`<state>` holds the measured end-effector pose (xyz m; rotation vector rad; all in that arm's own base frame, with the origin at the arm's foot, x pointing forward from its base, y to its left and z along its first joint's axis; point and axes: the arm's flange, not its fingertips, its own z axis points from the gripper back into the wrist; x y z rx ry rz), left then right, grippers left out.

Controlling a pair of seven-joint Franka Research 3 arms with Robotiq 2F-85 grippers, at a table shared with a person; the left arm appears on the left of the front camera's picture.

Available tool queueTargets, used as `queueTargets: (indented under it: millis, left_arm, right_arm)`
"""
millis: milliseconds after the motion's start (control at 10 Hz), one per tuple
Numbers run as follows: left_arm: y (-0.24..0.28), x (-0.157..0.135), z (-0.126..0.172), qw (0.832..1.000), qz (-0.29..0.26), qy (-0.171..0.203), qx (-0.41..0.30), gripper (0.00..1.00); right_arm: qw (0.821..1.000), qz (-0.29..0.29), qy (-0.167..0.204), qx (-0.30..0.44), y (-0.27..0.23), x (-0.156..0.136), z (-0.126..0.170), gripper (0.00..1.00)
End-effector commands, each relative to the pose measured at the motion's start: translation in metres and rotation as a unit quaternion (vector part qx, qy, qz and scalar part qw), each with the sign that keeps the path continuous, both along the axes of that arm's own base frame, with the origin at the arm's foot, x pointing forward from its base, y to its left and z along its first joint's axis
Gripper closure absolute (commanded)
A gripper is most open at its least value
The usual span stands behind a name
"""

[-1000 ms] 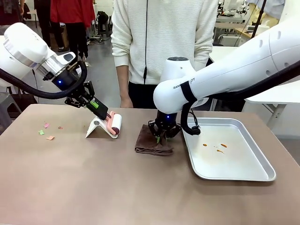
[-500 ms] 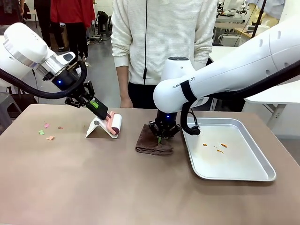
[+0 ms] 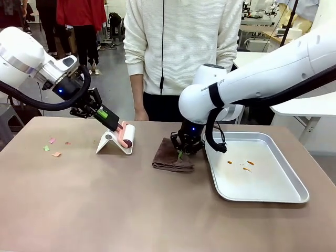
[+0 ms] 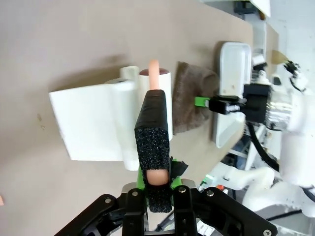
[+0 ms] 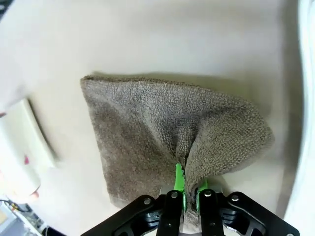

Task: Clean the surface of the table.
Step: Hold the Lint Roller with your left hand and the towel with your right hand.

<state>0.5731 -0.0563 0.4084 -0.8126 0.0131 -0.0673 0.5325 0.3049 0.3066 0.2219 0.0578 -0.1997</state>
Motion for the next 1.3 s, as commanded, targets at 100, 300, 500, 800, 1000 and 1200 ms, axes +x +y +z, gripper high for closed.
queueTargets:
  millis: [100,300,500,800,1000,1200]
  left_arm:
    - [0.008,-0.01,0.011,0.995,-0.015,-0.024,-0.095,1.0]
    - [0.008,-0.009,0.012,0.993,-0.026,-0.023,-0.113,1.0]
    - [0.023,-0.016,0.022,0.987,-0.035,-0.031,-0.153,1.0]
    - [0.064,-0.027,0.034,0.979,-0.047,-0.017,-0.196,1.0]
    - [0.11,-0.052,0.046,0.968,-0.054,-0.026,-0.244,1.0]
    - [0.167,-0.091,0.051,0.957,-0.062,-0.042,-0.281,1.0]
  right_arm:
    - [0.998,-0.022,-0.025,0.062,-0.034,-0.018,0.01,1.0]
    - [0.997,-0.029,-0.026,0.073,-0.041,-0.021,0.01,1.0]
    - [0.985,0.007,-0.045,0.167,-0.057,-0.03,0.021,1.0]
    - [0.913,0.098,-0.076,0.389,-0.088,-0.045,0.032,1.0]
    - [0.875,0.139,-0.095,0.453,-0.113,-0.061,0.036,1.0]
    - [0.849,0.154,-0.133,0.487,-0.144,-0.092,0.048,1.0]
